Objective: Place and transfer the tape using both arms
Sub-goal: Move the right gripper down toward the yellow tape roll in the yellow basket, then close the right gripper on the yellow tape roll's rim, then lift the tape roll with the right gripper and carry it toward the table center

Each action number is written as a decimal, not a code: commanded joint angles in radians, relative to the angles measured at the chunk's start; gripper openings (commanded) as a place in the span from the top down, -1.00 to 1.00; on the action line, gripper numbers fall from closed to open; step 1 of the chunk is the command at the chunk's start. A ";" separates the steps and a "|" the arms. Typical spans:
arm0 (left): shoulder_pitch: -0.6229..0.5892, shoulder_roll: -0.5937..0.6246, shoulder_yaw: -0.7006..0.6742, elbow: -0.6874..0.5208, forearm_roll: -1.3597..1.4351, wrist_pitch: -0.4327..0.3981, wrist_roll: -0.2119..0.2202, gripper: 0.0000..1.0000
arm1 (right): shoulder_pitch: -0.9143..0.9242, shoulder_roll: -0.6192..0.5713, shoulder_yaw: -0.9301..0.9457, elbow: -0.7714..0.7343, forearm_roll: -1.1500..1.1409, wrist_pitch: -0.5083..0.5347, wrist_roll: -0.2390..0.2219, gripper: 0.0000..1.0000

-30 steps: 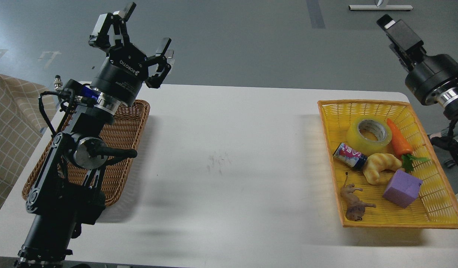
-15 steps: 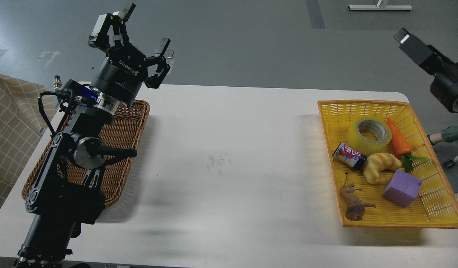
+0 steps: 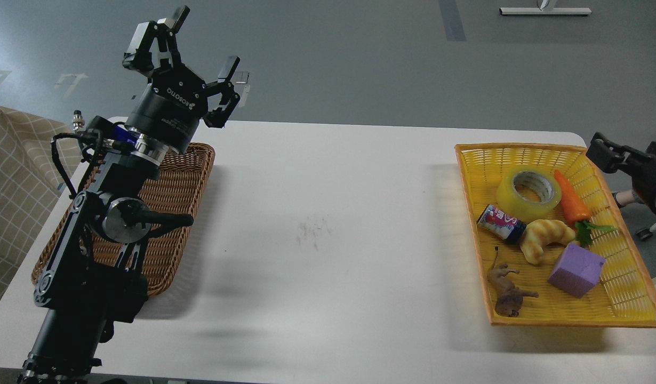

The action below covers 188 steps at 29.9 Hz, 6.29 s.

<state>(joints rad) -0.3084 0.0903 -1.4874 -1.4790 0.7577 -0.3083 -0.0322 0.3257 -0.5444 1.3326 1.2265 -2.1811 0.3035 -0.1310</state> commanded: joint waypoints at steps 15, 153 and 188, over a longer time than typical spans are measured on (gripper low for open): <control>0.008 0.011 -0.004 -0.001 -0.001 0.000 -0.003 -0.97 | 0.200 0.040 -0.312 -0.260 0.000 -0.087 0.004 -0.68; 0.043 0.085 -0.065 0.016 -0.005 -0.006 -0.012 -0.97 | 0.102 0.120 -0.223 -0.291 0.142 -0.135 0.034 0.92; 0.043 0.088 -0.099 0.016 -0.006 0.000 -0.008 -0.97 | 0.427 0.352 -0.748 -0.077 0.138 -0.001 -0.048 0.91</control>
<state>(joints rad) -0.2643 0.1749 -1.5749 -1.4636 0.7519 -0.3068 -0.0445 0.7549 -0.2183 0.6488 1.1505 -2.0426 0.3029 -0.1718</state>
